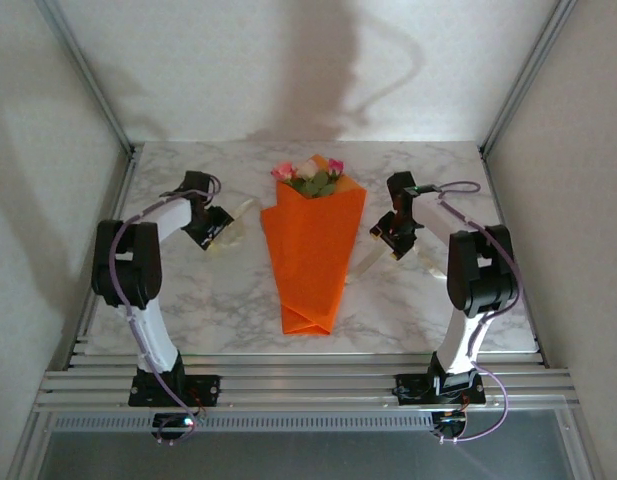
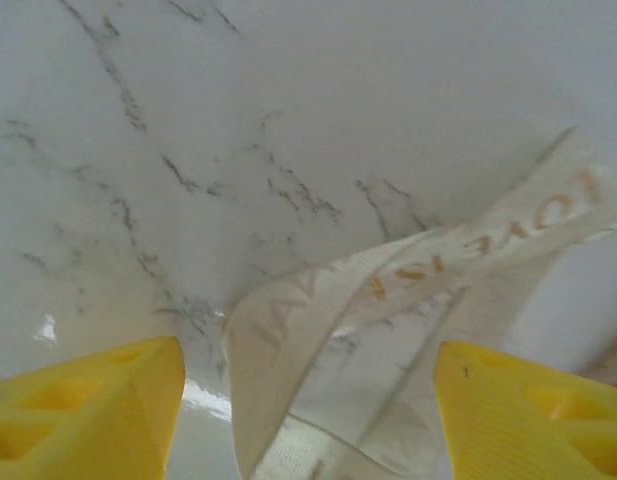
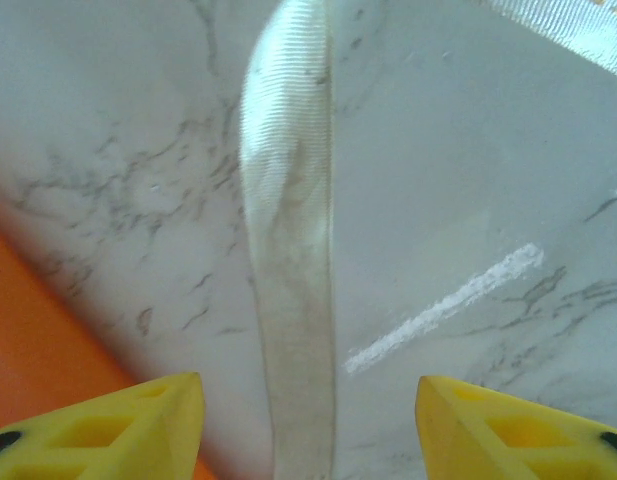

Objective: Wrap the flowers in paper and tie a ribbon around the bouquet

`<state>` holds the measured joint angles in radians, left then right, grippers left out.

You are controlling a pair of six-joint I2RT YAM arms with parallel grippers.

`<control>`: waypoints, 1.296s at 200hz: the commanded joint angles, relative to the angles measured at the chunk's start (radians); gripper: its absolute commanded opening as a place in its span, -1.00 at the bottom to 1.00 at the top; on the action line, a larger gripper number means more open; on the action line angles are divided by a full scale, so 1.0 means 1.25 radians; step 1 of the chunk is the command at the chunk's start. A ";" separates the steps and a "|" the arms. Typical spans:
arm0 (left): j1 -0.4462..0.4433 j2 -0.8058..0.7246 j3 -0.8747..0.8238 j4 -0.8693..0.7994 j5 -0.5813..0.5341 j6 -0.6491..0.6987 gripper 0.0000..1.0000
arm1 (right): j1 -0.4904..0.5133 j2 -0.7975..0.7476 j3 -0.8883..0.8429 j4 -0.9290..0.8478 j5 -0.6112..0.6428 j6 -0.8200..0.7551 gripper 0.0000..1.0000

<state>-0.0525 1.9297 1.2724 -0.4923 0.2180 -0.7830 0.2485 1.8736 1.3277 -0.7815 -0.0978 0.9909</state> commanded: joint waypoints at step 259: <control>-0.073 0.112 0.255 -0.217 -0.186 0.233 -0.35 | -0.023 0.050 0.074 -0.028 0.127 -0.042 -1.00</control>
<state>-0.1368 2.0682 1.5894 -0.6395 0.0662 -0.6540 0.2249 1.9621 1.4002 -0.7761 0.0383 0.9554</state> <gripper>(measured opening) 0.333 0.041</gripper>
